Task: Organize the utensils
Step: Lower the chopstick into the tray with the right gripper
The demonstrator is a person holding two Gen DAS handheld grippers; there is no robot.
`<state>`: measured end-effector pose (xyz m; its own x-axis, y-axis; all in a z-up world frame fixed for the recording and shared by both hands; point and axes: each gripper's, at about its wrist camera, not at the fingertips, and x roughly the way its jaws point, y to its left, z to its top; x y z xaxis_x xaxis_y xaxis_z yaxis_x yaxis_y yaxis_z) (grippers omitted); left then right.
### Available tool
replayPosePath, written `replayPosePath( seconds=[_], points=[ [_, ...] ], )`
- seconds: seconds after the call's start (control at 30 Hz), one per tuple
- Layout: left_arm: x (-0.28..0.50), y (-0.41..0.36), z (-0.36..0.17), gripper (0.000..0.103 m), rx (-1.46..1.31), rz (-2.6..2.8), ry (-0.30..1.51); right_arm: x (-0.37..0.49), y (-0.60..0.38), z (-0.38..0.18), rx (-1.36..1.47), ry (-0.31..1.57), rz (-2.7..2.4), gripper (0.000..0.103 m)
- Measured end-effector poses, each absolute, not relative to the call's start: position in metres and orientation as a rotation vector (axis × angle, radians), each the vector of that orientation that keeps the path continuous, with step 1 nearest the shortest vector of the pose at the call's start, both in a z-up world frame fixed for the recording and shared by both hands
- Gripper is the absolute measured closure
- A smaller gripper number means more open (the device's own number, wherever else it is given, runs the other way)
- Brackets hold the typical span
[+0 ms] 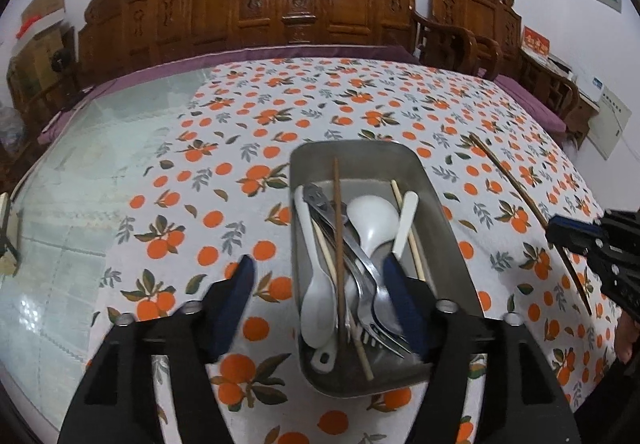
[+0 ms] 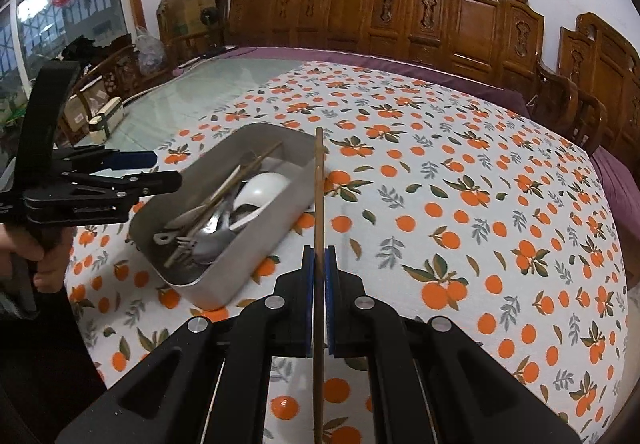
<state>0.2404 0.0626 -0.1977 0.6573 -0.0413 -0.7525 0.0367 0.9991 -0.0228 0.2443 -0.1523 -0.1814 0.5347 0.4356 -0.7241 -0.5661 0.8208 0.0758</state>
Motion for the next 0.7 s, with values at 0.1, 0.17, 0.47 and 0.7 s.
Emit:
replayPosePath(
  seconds=[0.1,0.17,0.47,0.7],
  points=[
    [0.241,0.066,-0.196,0.021,-0.001,-0.019,0.839,0.242,-0.146,-0.181,-0.172,0.814,0.608,0.097],
    [0.242,0.068,-0.196,0.017,0.005,-0.011,0.837,0.242,-0.143,-0.180,-0.162,0.817,0.616,0.097],
    [0.240,0.083,-0.186,0.010,-0.026,-0.005,0.810,0.245,-0.116,-0.174,-0.146,0.814,0.640,0.097],
    [0.238,0.098,-0.176,0.010,-0.060,-0.006,0.788,0.258,-0.092,-0.173,-0.093,0.835,0.648,0.097]
  ],
)
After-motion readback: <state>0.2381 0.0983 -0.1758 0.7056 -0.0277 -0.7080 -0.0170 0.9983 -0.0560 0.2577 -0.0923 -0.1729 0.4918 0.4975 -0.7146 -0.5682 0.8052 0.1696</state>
